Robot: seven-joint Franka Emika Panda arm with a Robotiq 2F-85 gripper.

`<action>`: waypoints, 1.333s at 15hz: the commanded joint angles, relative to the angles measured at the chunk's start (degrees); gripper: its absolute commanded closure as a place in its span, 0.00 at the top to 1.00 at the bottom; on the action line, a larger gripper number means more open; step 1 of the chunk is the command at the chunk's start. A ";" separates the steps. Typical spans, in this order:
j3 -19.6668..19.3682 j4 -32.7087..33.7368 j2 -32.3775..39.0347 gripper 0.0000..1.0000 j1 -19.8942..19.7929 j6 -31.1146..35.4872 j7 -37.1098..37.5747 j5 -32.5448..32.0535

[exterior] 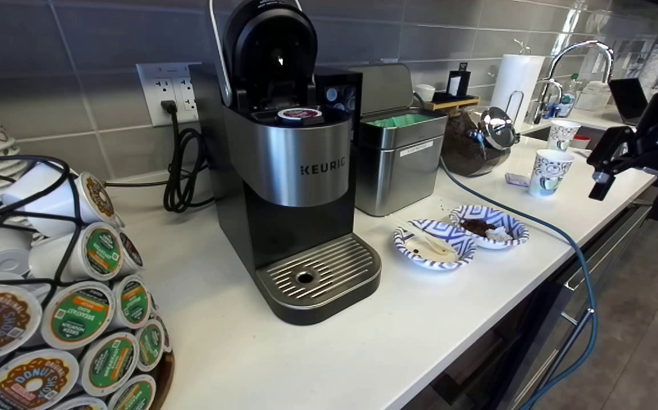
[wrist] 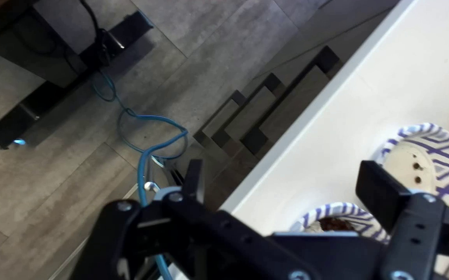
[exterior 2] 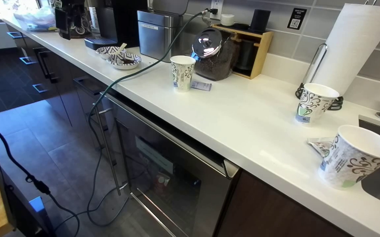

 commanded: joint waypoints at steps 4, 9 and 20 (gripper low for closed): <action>-4.89 -3.37 6.52 1.00 3.85 17.16 -14.95 26.68; -2.72 -4.05 11.79 1.00 3.24 28.47 -24.29 47.02; -1.96 1.35 16.47 1.00 3.67 32.21 -39.32 66.21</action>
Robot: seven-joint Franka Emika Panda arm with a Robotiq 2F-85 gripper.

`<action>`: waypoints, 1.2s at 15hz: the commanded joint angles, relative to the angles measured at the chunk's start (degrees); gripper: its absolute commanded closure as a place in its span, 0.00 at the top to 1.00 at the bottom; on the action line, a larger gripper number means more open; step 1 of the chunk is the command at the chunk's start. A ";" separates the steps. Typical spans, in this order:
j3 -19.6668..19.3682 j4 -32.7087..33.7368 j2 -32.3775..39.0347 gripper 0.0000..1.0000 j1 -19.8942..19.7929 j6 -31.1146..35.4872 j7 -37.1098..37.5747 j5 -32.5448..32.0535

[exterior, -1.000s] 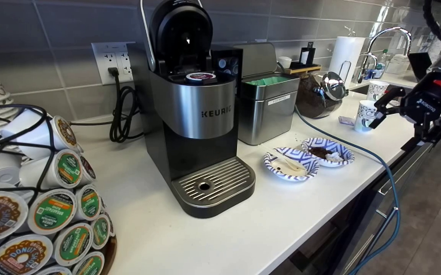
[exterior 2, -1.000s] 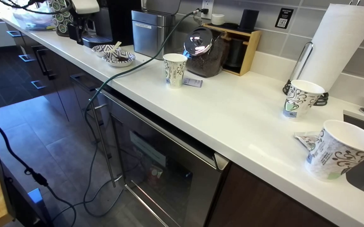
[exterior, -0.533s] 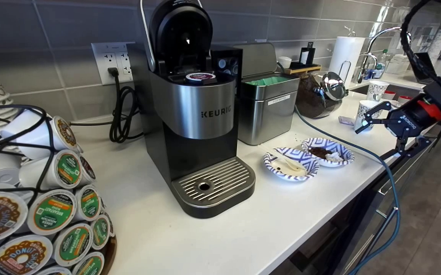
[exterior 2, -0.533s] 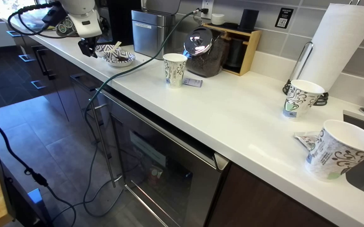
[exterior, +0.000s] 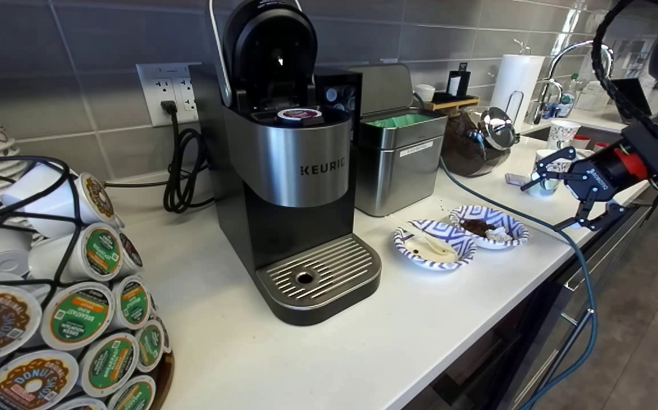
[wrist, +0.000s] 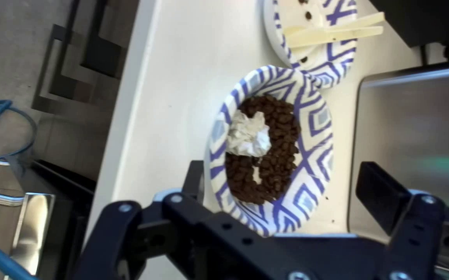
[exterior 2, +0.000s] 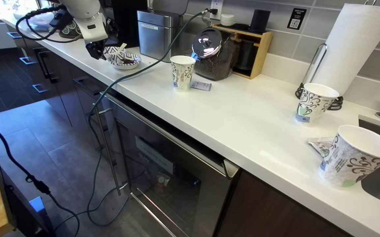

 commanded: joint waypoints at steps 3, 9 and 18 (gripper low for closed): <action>0.41 5.08 5.01 1.00 0.37 2.46 -22.90 22.20; 0.08 5.29 8.91 1.00 0.51 4.91 -47.40 37.37; 0.03 4.70 10.95 0.71 0.49 2.60 -63.36 48.28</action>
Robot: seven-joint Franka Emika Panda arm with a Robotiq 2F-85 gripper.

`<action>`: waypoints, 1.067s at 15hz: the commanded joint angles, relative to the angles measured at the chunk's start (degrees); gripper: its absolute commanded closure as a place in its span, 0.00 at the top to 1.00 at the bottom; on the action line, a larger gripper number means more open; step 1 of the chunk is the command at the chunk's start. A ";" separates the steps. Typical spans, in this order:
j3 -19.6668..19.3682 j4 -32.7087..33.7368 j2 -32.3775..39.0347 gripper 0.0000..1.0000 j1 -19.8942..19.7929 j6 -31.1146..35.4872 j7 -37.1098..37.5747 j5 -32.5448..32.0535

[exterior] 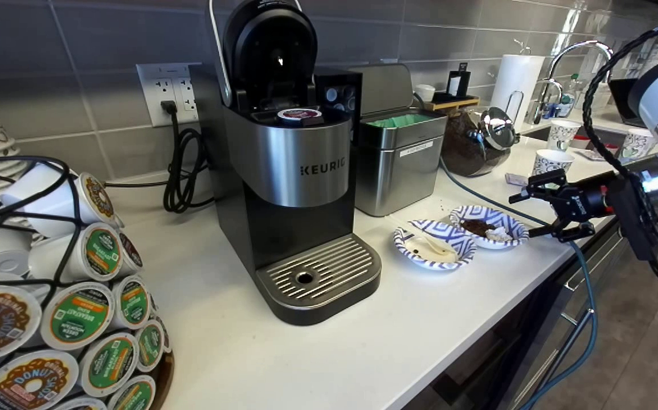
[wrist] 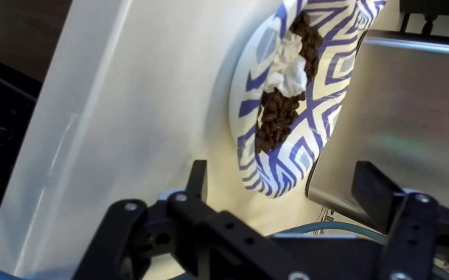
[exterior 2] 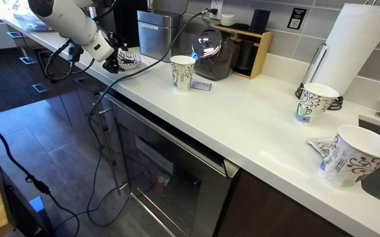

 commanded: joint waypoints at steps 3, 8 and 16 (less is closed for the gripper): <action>0.27 0.34 1.80 0.53 0.53 -1.47 -5.20 3.83; 0.20 0.47 2.31 0.15 0.65 -1.35 -5.52 4.02; -0.54 -0.74 1.04 0.01 -0.36 -1.60 -3.26 1.24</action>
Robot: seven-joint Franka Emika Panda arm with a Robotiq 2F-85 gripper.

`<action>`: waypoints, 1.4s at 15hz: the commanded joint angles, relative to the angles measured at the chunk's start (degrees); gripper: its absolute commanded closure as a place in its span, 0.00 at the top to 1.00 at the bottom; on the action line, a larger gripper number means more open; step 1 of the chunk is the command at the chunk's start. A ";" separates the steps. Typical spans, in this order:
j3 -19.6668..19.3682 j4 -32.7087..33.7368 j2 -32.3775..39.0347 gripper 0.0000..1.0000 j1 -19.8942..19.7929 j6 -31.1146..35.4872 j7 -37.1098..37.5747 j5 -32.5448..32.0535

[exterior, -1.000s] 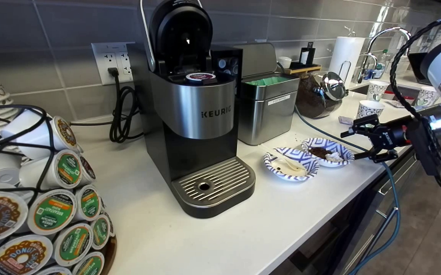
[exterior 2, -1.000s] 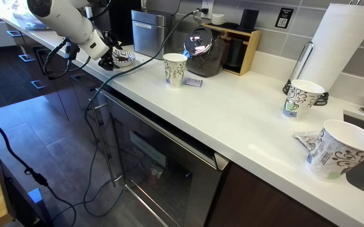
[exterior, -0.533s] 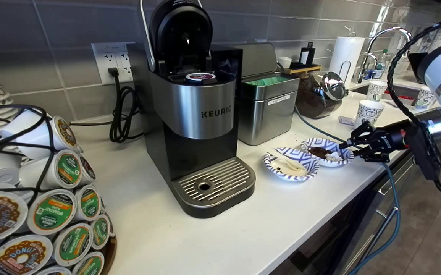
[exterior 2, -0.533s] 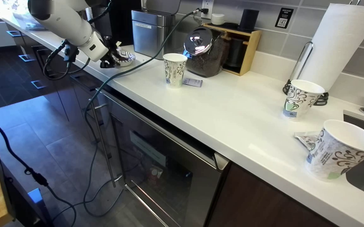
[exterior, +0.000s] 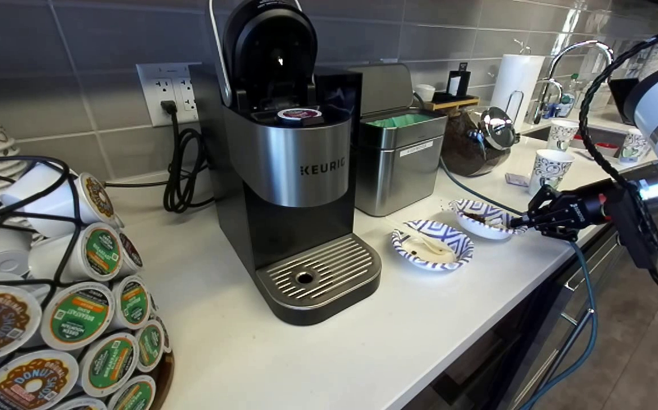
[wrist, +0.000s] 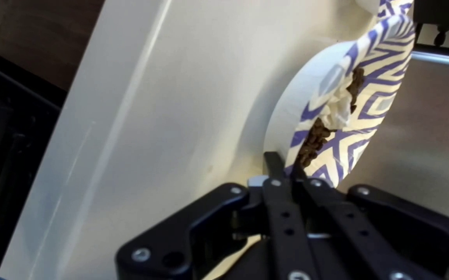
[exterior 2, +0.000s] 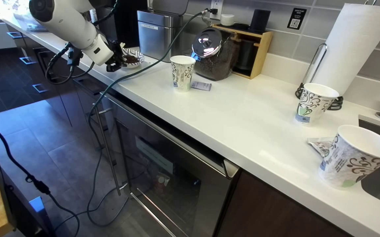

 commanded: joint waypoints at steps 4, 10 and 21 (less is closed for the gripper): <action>-1.87 -3.90 -5.78 0.01 -0.39 1.19 3.26 -4.55; -0.26 -10.42 -19.03 0.01 -1.08 6.84 14.31 -18.82; -1.80 -13.65 -40.10 0.01 -13.10 -1.26 54.75 -64.80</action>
